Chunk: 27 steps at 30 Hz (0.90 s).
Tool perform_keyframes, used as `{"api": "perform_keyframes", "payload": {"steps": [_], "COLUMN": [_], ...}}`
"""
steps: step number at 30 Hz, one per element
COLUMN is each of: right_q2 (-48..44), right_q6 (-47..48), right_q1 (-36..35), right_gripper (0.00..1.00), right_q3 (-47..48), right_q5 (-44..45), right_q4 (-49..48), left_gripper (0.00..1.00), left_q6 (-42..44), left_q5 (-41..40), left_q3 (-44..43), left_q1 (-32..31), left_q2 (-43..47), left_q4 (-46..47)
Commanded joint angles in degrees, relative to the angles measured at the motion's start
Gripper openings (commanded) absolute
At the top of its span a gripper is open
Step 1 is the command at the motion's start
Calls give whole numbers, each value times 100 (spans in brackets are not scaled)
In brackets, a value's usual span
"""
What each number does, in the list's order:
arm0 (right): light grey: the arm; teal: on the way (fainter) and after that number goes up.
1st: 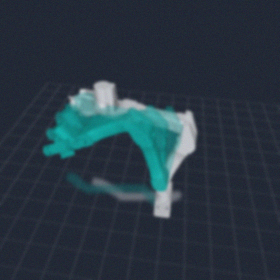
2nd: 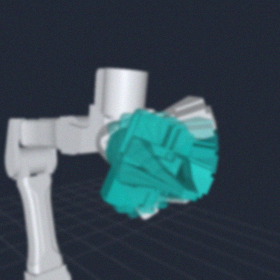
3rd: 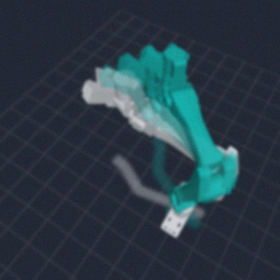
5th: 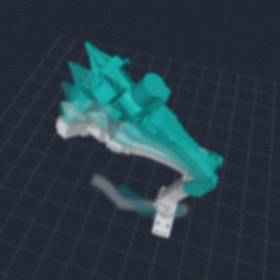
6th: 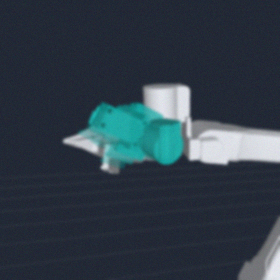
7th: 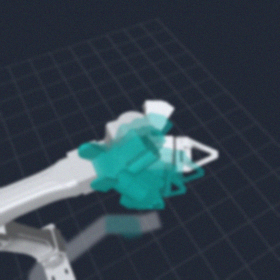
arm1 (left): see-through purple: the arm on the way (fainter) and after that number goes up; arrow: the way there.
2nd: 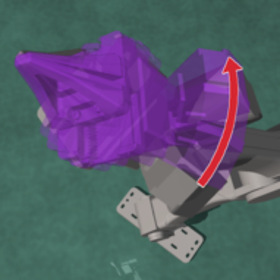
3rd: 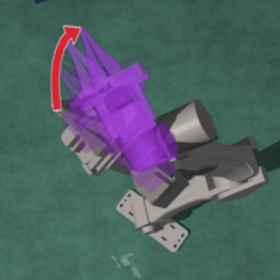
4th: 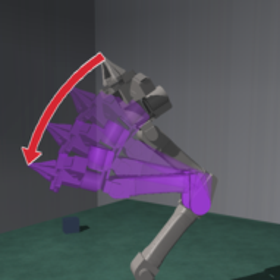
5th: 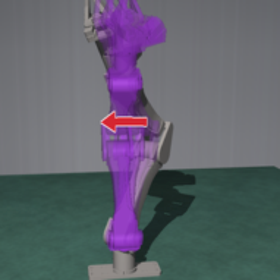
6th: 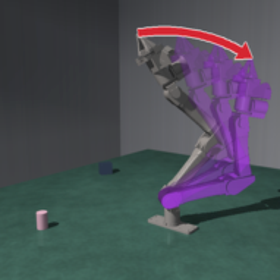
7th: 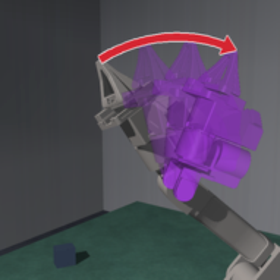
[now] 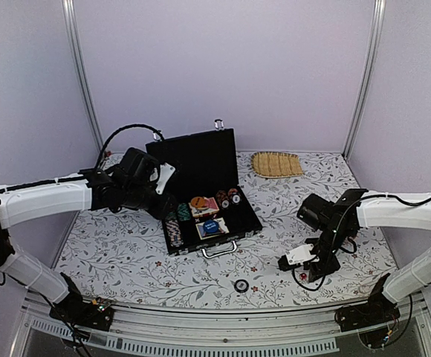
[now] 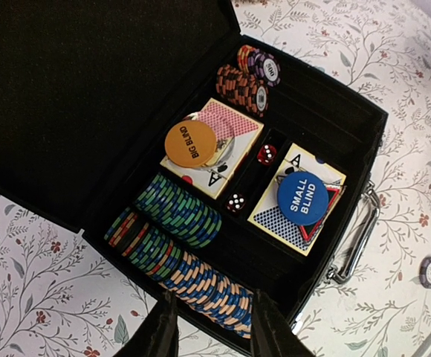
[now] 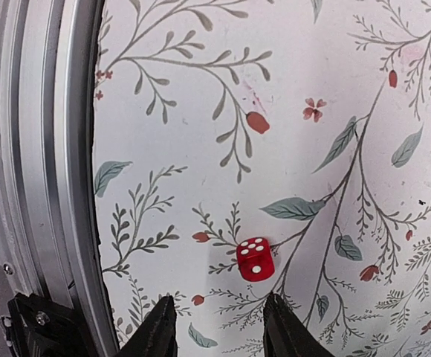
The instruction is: Pack up texas hold em set
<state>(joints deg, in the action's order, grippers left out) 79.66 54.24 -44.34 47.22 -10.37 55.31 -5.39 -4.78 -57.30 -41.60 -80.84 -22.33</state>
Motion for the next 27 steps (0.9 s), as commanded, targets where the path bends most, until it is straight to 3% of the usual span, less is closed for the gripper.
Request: {"api": "perform_keyframes", "payload": {"steps": [1, 16, 27], "right_q2": [12, 439, 652], "right_q6": [75, -11, -14], "right_q1": [-144, -176, -206], "right_gripper": [41, 35, 25], "right_q3": [-204, -389, -270], "right_q5": [354, 633, 426], "right_q4": [-467, -1026, -1014], "left_gripper": [35, 35, 35], "left_q6": [21, 59, 82], "left_q5": [71, 81, 99], "left_q3": [-162, -170, -186], "left_q1": [-38, -62, -68], "left_q2": [-90, -130, -197], "left_q4": [112, 112, 119]}}
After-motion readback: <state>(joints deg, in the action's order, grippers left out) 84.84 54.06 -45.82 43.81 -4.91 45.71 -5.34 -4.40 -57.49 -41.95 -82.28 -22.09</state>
